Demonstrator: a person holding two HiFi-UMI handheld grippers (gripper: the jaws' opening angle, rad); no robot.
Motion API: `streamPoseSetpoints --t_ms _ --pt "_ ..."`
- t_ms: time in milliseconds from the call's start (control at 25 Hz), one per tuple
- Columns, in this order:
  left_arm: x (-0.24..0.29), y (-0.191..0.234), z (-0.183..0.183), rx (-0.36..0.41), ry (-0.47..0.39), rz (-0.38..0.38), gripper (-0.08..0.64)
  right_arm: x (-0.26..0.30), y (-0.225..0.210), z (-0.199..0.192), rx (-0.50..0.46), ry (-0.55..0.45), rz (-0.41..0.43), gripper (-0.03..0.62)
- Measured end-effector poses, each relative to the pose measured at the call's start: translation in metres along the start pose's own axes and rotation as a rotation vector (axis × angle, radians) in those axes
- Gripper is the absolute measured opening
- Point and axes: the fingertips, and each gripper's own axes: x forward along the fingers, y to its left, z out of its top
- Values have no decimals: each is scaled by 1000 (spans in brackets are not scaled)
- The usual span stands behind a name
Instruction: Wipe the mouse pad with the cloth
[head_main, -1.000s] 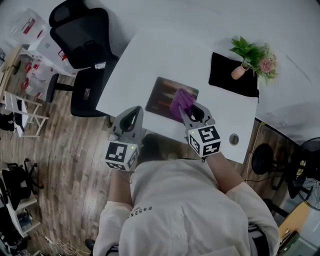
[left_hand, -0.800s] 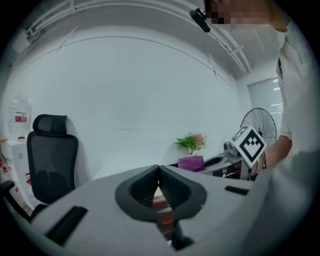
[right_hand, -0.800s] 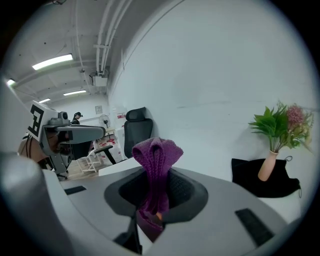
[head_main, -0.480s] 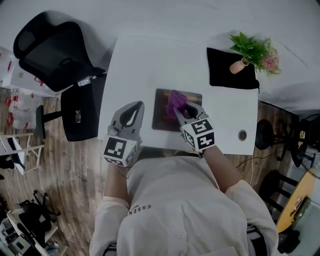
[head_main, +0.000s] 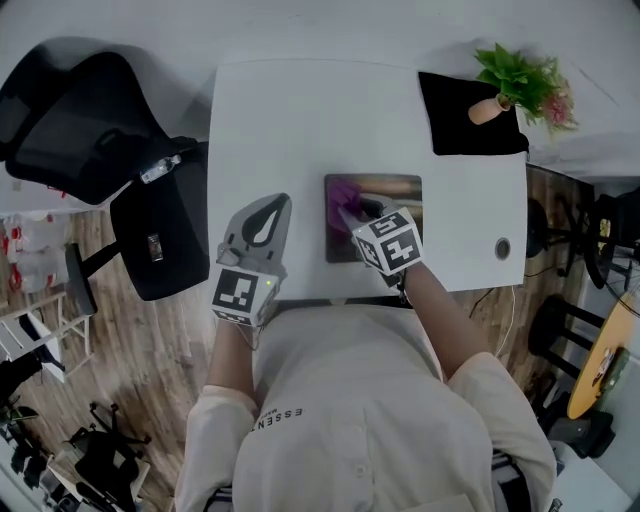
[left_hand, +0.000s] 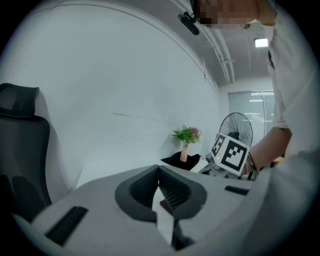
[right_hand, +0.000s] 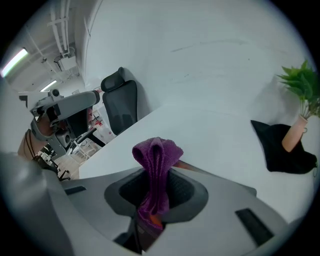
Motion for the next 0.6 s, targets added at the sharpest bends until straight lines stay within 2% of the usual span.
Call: streamPoseSetpoints --t_ms 200,320,600 --pt "9 12 -11 -40 26 -18 2 31 0 -2 6 60 11 91" --pt "14 12 -18 -37 30 -35 2 44 -3 -6 4 90 18 91" --pt "20 0 -28 -38 64 -38 2 51 -14 -10 23 96 47 92"
